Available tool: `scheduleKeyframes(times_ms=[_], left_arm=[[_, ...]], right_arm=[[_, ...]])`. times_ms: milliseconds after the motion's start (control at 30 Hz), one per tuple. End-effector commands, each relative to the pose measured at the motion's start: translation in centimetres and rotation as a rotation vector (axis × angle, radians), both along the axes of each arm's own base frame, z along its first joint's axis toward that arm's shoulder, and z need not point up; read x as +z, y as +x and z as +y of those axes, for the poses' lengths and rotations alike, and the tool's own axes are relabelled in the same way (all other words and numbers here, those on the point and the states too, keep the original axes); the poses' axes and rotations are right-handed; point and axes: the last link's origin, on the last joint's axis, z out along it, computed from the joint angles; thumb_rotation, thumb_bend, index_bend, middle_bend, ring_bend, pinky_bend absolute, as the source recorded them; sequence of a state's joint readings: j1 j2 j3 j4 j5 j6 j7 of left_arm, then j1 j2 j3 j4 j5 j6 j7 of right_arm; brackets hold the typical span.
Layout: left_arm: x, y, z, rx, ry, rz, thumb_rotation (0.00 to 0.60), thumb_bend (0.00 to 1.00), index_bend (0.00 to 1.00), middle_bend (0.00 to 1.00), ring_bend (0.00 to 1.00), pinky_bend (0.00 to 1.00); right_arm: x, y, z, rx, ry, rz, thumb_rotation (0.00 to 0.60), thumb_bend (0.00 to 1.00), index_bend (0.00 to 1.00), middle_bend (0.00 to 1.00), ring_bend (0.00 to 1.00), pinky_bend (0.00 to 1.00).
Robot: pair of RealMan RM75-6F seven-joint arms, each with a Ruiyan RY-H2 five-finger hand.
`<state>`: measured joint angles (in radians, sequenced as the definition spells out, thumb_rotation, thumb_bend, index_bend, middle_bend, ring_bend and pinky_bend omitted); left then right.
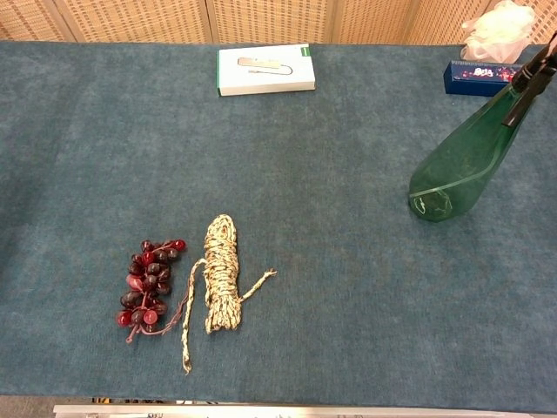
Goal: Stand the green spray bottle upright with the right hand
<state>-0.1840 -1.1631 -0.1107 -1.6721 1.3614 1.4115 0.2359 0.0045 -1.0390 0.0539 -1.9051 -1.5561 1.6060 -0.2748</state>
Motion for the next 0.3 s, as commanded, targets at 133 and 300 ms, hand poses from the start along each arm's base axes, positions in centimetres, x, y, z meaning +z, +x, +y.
scheduleKeyframes(times_ms=[133, 300], left_arm=[[0.0, -0.01, 0.01, -0.001, 0.0, 0.0, 0.6, 0.9, 0.0, 0.0, 0.0, 0.34], [0.0, -0.02, -0.01, -0.001, -0.003, 0.004, 0.6, 0.9, 0.0, 0.0, 0.0, 0.34]], right_arm=[[-0.08, -0.19, -0.05, -0.021, 0.01, -0.003, 0.6, 0.02, 0.13, 0.18, 0.03, 0.21], [-0.26, -0.17, 0.04, -0.016, 0.016, -0.008, 0.6, 0.02, 0.13, 0.18, 0.03, 0.21]])
